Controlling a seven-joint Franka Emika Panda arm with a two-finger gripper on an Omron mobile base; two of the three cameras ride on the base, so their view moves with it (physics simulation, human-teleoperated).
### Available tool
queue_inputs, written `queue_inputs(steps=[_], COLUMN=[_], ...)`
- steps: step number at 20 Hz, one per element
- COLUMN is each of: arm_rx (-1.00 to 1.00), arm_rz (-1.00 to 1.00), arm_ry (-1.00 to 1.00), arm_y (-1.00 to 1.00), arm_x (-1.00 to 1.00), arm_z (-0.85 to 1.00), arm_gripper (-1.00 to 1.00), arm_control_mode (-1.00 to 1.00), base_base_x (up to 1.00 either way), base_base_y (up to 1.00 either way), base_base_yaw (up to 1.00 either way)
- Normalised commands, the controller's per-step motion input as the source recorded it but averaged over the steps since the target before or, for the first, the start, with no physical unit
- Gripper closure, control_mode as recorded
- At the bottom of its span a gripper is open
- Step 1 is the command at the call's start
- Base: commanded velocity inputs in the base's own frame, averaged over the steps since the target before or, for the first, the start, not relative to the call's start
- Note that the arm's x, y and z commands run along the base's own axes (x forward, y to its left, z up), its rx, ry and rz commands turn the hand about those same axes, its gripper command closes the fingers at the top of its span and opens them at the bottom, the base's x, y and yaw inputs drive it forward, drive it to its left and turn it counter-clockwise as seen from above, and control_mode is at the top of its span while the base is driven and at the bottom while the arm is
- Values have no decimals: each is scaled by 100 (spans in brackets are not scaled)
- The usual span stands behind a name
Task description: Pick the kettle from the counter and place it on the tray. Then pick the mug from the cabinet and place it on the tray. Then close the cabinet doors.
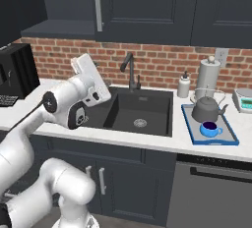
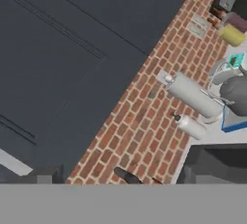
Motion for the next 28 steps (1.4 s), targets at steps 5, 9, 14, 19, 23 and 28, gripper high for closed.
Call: queue_inputs(steps=[5,9,14,19,23,28], arm_rx=[-11,-12,-9,-12,-22,-28], arm_rz=[-29,-27,-27,-25,-17,0], arm_ry=[8,9,10,12,9,1], arm_y=[54,42,40,42,48,11], arm_x=[-51,-56,-55,-48,-35,-2], arm_z=[10,3,13,22,-2,-32], arm_gripper=[-100,-100,-100,-100,-100,-100], arm_control_mode=[-100,-100,-100,-100,-100,-100], base_base_x=[0,0,0,0,0,0], base_base_y=[0,0,0,0,0,0], base_base_yaw=[0,0,0,0,0,0])
